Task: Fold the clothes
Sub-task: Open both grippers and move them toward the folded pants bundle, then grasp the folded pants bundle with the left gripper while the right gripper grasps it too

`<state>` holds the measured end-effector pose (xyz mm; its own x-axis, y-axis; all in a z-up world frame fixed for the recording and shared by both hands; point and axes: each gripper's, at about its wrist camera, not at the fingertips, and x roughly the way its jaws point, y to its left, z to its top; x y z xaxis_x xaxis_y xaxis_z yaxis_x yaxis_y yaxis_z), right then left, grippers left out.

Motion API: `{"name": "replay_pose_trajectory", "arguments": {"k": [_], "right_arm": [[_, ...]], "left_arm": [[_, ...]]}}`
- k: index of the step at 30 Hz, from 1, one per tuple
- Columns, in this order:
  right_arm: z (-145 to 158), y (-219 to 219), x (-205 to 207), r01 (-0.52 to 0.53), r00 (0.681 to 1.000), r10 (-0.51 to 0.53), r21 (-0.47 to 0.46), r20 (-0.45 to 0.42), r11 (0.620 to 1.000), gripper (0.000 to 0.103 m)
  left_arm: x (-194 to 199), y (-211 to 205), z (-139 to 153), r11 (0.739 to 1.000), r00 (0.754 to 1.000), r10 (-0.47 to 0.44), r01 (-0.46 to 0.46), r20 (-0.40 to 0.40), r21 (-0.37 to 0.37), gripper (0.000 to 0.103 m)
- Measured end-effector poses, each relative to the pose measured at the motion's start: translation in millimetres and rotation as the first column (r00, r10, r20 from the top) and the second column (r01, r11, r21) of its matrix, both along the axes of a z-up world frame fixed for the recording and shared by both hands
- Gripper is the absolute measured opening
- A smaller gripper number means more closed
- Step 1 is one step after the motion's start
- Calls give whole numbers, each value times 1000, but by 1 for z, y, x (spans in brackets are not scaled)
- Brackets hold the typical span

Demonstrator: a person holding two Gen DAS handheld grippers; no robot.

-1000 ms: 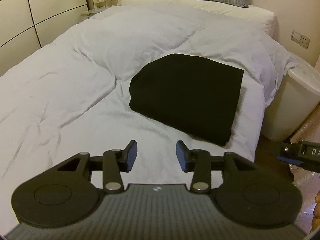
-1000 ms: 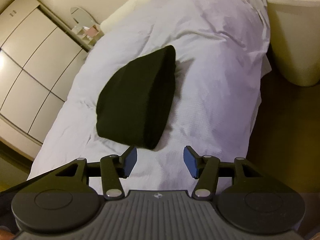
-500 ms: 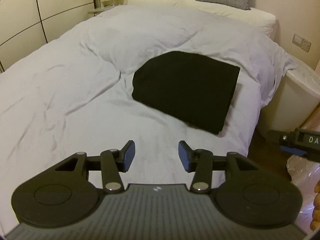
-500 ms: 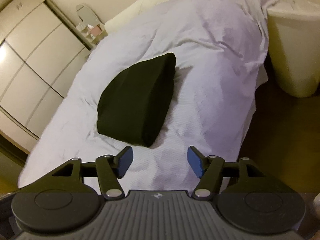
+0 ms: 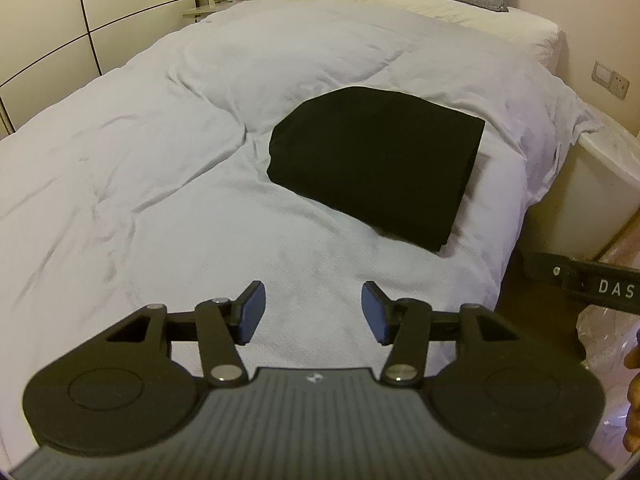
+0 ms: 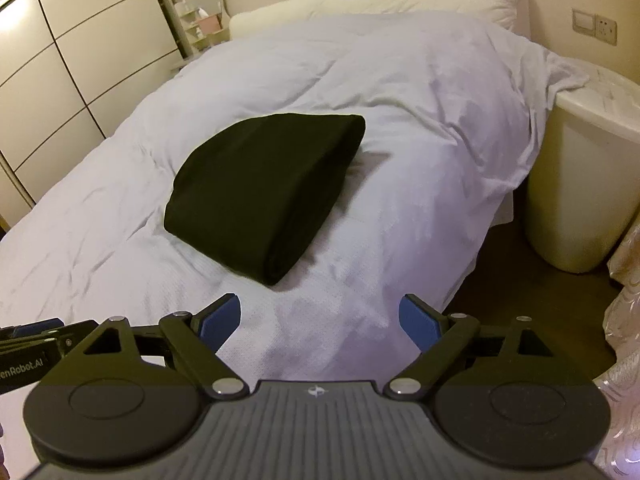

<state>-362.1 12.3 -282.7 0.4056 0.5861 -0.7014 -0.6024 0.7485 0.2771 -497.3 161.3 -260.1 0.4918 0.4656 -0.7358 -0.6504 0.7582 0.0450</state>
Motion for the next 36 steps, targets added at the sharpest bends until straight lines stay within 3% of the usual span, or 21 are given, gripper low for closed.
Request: {"name": "replay_pose_trajectory", "arguments": {"k": [11, 14, 16, 19, 22, 29, 35, 36], "right_arm": [[-5, 4, 10, 1, 1000, -1, -26, -8, 1000, 89], [-11, 6, 13, -2, 1000, 1, -28, -19, 1000, 89], [-22, 0, 24, -4, 994, 12, 71, -110, 997, 89], [-39, -9, 40, 10, 969, 45, 222, -243, 975, 89], [-65, -18, 64, 97, 912, 66, 370, -404, 924, 88], [-89, 7, 112, 136, 905, 85, 473, -417, 871, 88], [-113, 42, 156, 181, 888, 73, 491, -454, 852, 88], [-116, 47, 161, 185, 887, 72, 493, -457, 850, 88]], "left_arm": [[2, 9, -18, 999, 1000, 12, -12, -6, -51, 56], [0, 21, -25, 992, 999, 26, -20, 42, -124, 57], [-2, 34, -31, 978, 994, 46, -26, 97, -205, 63], [-8, 61, -46, 920, 968, 119, -22, 223, -391, 64], [-7, 91, -67, 831, 926, 217, -10, 308, -556, 65], [22, 154, -115, 663, 823, 422, 7, 381, -749, 69], [48, 196, -139, 597, 734, 518, 57, 438, -800, 69], [53, 200, -140, 595, 736, 522, 48, 431, -802, 68]]}}
